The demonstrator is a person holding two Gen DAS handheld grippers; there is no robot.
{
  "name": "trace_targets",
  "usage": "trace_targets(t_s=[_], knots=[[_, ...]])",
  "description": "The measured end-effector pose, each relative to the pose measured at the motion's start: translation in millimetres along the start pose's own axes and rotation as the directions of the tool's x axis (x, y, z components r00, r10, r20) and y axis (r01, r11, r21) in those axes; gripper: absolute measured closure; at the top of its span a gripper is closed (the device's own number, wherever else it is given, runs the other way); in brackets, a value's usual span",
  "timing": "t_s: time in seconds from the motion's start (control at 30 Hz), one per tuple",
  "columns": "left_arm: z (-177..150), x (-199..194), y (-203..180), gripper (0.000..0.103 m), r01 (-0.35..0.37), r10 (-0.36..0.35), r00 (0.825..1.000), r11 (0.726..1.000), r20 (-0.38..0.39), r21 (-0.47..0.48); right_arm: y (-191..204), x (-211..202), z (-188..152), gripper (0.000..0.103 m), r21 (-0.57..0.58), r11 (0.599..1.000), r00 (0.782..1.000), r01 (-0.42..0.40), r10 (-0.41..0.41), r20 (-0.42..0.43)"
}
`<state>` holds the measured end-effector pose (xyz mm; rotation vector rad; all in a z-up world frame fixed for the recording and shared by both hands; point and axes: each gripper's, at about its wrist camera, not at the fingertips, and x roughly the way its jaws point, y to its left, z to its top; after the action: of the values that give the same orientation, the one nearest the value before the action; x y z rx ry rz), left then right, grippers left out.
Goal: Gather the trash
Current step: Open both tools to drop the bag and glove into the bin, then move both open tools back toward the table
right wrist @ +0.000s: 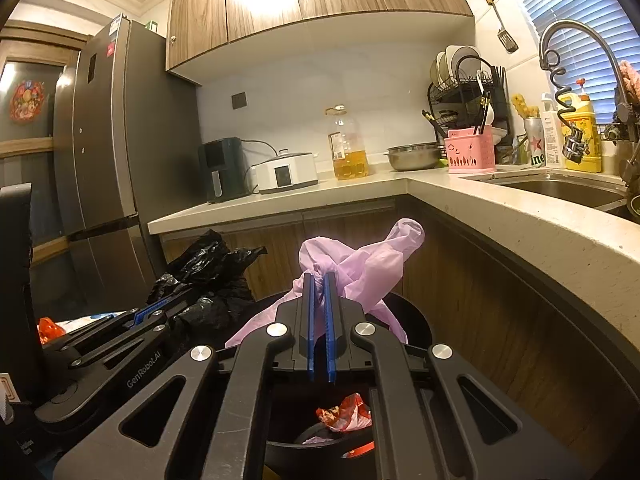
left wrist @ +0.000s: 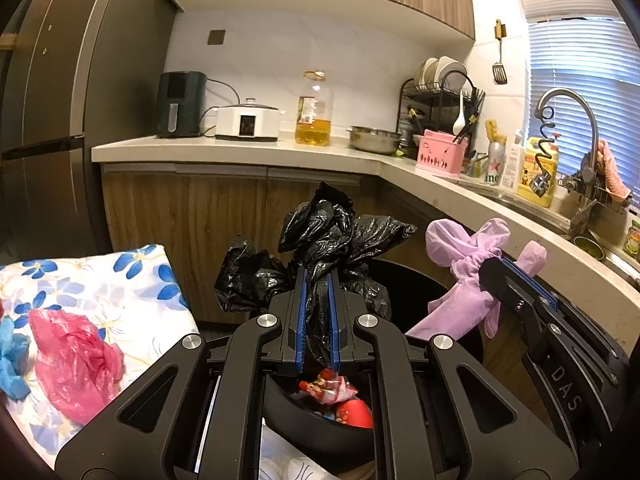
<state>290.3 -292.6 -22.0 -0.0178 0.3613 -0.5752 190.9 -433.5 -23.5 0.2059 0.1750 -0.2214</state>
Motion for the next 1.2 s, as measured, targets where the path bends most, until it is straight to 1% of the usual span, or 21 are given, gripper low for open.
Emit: trace_targets(t_s=[0.13, 0.27, 0.3, 0.37, 0.47, 0.5, 0.53, 0.57, 0.73, 0.77, 0.8, 0.83, 0.93, 1.0, 1.07, 1.2], knots=[[-2, 4, -1, 0.094, 0.011, -0.011, 1.000, 1.000, 0.000, -0.002, -4, 5, 0, 0.096, 0.008, 1.000, 1.000, 0.003, -0.003, -0.008], [-2, 9, -2, 0.093, 0.015, -0.015, 1.000, 1.000, -0.005, 0.001, -6, 7, -1, 0.091, 0.011, 1.000, 1.000, 0.006, -0.006, -0.015], [-3, 11, -2, 0.091, 0.007, -0.007, 1.000, 1.000, -0.006, 0.001, -7, 6, -1, 0.090, 0.016, 1.000, 1.000, 0.008, -0.008, -0.012], [-3, 11, -2, 0.090, 0.007, -0.007, 1.000, 1.000, -0.003, 0.002, -9, 4, 0, 0.078, 0.021, 1.000, 1.000, 0.015, -0.015, 0.000], [-5, 11, -1, 0.080, 0.011, -0.011, 1.000, 1.000, -0.005, -0.003, -12, 0, 1, 0.077, 0.035, 0.999, 1.000, 0.025, -0.025, 0.009], [-5, 11, -2, 0.069, 0.011, -0.011, 1.000, 1.000, -0.003, -0.005, -13, -2, 1, 0.077, 0.041, 0.999, 0.999, 0.029, -0.030, 0.011], [-6, 10, -2, 0.062, 0.014, -0.014, 1.000, 1.000, 0.002, -0.006, -14, -3, 1, 0.073, 0.046, 0.998, 0.999, 0.032, -0.033, 0.013], [-6, 9, -2, 0.060, 0.016, -0.015, 1.000, 1.000, 0.006, -0.005, -15, -4, 1, 0.070, 0.050, 0.998, 0.999, 0.034, -0.035, 0.014], [-9, 2, 3, 0.039, -0.001, 0.001, 1.000, 1.000, 0.008, -0.013, -14, -12, 0, 0.059, 0.053, 0.998, 0.999, 0.044, -0.045, 0.013], [-9, 1, 4, 0.038, -0.002, 0.002, 1.000, 1.000, 0.008, -0.020, -13, -13, 0, 0.058, 0.052, 0.998, 0.999, 0.043, -0.043, 0.012], [-10, -2, 6, 0.036, -0.007, 0.007, 1.000, 1.000, 0.007, -0.027, -12, -15, -1, 0.057, 0.050, 0.998, 0.999, 0.044, -0.044, 0.010], [-10, -5, 8, 0.032, -0.015, 0.016, 1.000, 0.999, 0.008, -0.031, -11, -17, -2, 0.054, 0.048, 0.998, 0.999, 0.046, -0.046, 0.008], [-12, -18, 14, 0.024, -0.051, 0.052, 0.999, 0.998, 0.012, -0.037, -8, -23, -4, 0.049, 0.045, 0.998, 0.999, 0.047, -0.047, 0.004], [-13, -27, 19, 0.021, -0.072, 0.073, 0.997, 0.996, 0.013, -0.046, -5, -27, -6, 0.046, 0.043, 0.998, 0.999, 0.043, -0.044, 0.002], [-15, -38, 22, 0.020, -0.098, 0.099, 0.995, 0.994, 0.015, -0.051, 0, -31, -8, 0.039, 0.037, 0.998, 0.999, 0.045, -0.045, -0.002], [-20, -61, 29, 0.016, -0.145, 0.147, 0.989, 0.988, 0.021, -0.056, 8, -42, -11, 0.032, 0.037, 0.999, 0.999, 0.040, -0.040, -0.007]])
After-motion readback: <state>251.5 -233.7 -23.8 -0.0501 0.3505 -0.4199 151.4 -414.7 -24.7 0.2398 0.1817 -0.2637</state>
